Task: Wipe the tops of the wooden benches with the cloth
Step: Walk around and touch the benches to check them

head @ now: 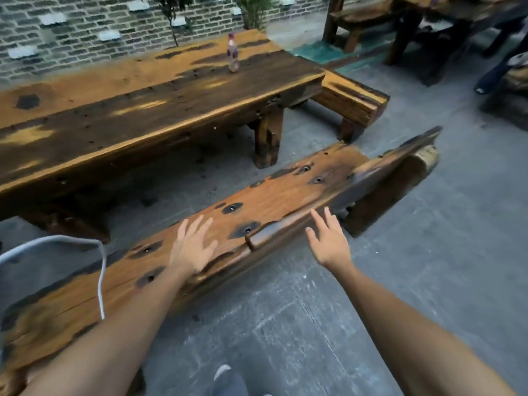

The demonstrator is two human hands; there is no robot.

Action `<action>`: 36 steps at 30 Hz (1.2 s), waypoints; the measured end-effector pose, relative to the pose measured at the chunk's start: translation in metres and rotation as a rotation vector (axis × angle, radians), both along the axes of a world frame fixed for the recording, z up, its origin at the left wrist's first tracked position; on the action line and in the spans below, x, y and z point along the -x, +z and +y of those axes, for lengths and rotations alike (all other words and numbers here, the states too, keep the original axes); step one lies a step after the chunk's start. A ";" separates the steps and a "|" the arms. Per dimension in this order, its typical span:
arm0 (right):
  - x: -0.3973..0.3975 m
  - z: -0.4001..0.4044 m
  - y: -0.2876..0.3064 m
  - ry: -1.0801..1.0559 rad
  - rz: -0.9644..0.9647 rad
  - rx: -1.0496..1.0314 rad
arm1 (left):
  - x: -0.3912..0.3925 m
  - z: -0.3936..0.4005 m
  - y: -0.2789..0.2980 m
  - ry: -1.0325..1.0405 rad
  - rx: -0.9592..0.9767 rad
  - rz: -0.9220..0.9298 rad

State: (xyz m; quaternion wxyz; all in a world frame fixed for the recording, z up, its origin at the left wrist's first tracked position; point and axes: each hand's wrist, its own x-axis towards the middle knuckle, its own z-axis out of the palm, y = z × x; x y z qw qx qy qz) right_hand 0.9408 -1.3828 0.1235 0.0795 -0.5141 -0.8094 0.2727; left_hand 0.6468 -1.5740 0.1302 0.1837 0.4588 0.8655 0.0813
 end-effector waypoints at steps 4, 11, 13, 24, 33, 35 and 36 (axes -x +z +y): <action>-0.066 0.072 -0.017 -0.159 -0.040 0.020 | -0.029 0.114 -0.008 -0.041 -0.037 -0.044; -0.160 0.206 -0.052 -0.228 -0.152 0.094 | -0.100 0.316 -0.045 -0.162 0.015 -0.121; -0.188 0.238 -0.051 -0.238 -0.184 0.135 | -0.124 0.359 -0.048 -0.185 0.041 -0.144; -0.383 0.437 -0.040 -0.553 -0.082 0.226 | -0.268 0.653 -0.042 -0.363 0.027 -0.112; -0.523 0.652 -0.081 -0.568 -0.038 0.380 | -0.400 0.855 -0.061 -0.204 0.002 -0.212; -0.542 0.703 -0.078 -0.473 -0.079 0.393 | -0.423 0.889 -0.061 -0.151 0.012 -0.253; -0.549 0.732 -0.075 -0.451 -0.089 0.409 | -0.431 0.904 -0.061 -0.135 0.020 -0.256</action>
